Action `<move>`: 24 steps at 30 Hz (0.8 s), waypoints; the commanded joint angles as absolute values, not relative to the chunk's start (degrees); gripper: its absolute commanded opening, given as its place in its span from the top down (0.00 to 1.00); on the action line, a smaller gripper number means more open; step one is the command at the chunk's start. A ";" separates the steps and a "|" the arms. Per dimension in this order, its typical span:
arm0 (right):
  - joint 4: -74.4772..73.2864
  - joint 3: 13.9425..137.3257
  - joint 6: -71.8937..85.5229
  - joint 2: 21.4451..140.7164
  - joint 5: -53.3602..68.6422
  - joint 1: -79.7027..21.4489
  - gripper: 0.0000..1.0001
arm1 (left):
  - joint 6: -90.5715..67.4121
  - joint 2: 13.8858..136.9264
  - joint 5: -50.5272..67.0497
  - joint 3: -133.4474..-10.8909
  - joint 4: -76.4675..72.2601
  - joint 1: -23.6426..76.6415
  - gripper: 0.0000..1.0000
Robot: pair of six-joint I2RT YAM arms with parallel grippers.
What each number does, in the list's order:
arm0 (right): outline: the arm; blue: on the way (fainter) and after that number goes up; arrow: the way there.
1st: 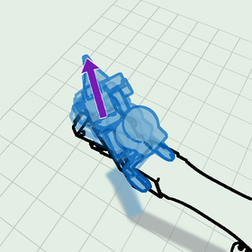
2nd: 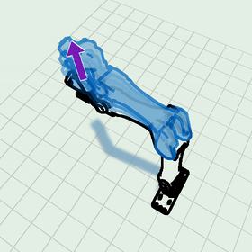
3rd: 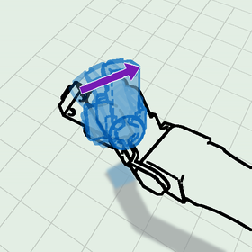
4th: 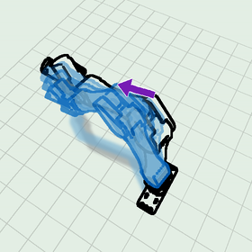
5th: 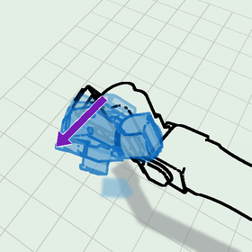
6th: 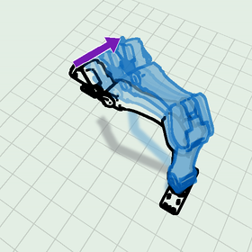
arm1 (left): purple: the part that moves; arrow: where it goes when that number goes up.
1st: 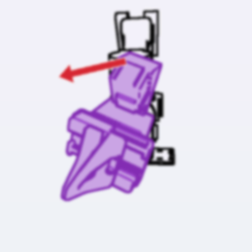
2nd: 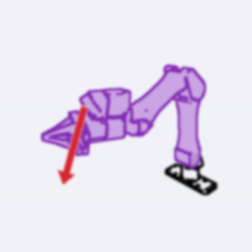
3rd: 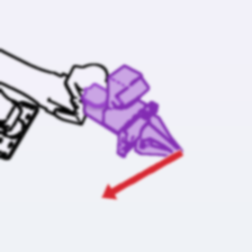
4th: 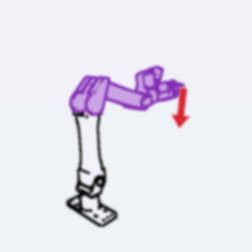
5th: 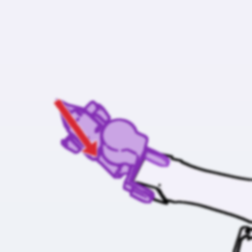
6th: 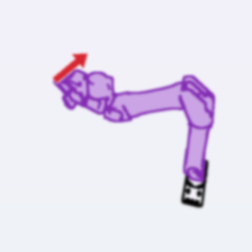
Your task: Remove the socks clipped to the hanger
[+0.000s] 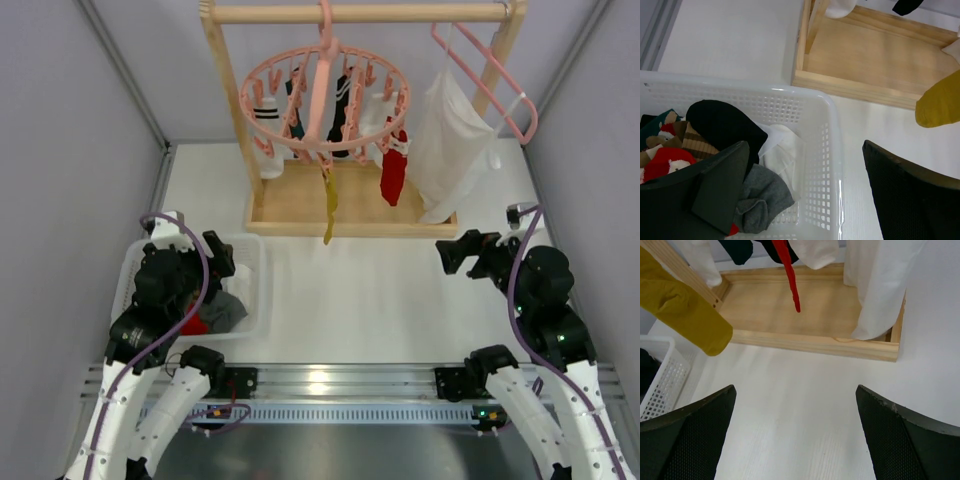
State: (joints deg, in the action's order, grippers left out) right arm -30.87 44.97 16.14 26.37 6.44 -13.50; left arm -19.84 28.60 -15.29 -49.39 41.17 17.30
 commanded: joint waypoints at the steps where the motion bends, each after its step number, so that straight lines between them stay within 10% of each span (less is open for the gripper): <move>1: -27.51 45.09 18.10 26.63 5.19 -14.41 0.01 | -20.30 27.51 -15.03 -49.31 38.93 17.49 0.01; 7: -23.21 43.51 23.82 27.51 3.07 -14.41 0.01 | -20.39 27.60 -15.20 -49.22 38.85 17.49 0.02; 14: 1.82 35.77 30.32 34.26 29.17 -14.76 0.01 | -20.48 27.51 -15.12 -49.13 38.85 17.49 0.02; 24: 16.15 39.64 15.93 54.13 1.69 -42.68 0.01 | -20.30 29.09 -14.77 -48.78 38.32 17.49 0.02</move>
State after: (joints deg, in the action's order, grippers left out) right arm 2.85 36.23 22.96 51.37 11.99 -36.07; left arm -19.84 28.08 -15.29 -49.32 41.12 17.30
